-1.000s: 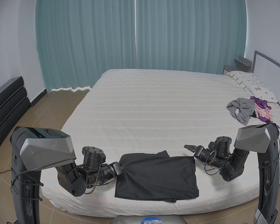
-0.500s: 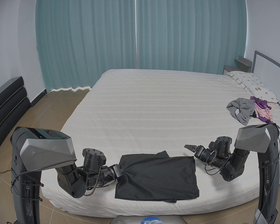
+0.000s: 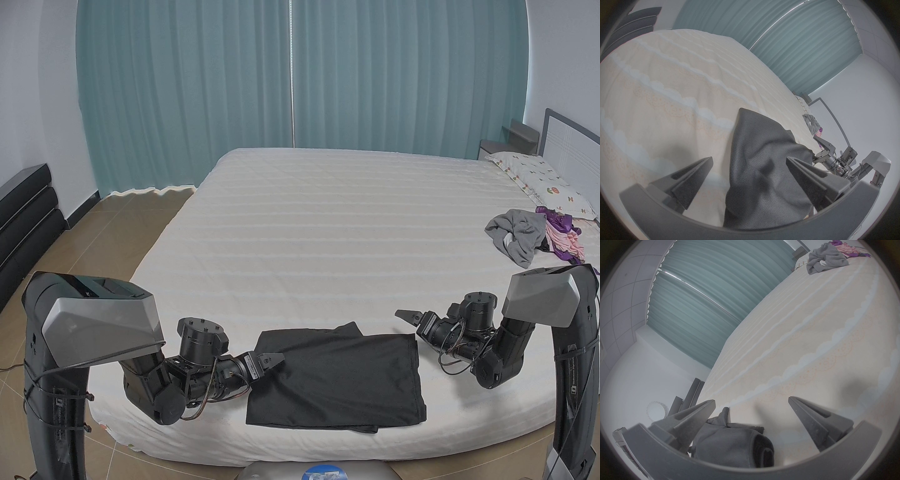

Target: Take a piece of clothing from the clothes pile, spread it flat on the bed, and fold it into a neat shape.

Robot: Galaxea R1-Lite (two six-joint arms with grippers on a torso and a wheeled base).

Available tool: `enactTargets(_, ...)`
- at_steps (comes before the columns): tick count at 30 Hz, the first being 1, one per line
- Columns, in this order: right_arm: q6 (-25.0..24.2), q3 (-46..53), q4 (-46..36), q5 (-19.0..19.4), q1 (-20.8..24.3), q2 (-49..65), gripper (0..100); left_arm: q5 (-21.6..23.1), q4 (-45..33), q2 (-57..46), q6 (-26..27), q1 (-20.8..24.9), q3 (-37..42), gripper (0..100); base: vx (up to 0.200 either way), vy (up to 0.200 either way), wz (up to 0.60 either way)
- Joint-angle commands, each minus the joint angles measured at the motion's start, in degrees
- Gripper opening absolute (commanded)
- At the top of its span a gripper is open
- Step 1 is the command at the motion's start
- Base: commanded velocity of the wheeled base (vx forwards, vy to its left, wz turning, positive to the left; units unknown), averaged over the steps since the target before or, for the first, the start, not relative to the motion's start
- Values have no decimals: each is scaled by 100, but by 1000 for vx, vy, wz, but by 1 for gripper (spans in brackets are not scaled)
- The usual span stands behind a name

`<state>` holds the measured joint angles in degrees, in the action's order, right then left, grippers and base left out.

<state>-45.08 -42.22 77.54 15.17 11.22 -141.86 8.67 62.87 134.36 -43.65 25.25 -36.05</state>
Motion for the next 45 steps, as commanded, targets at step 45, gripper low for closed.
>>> enactTargets(45,430,2455,-310,-515,-120,4026,100,-1728,595,-3619,-636,-1839,2453,100,0,0,0)
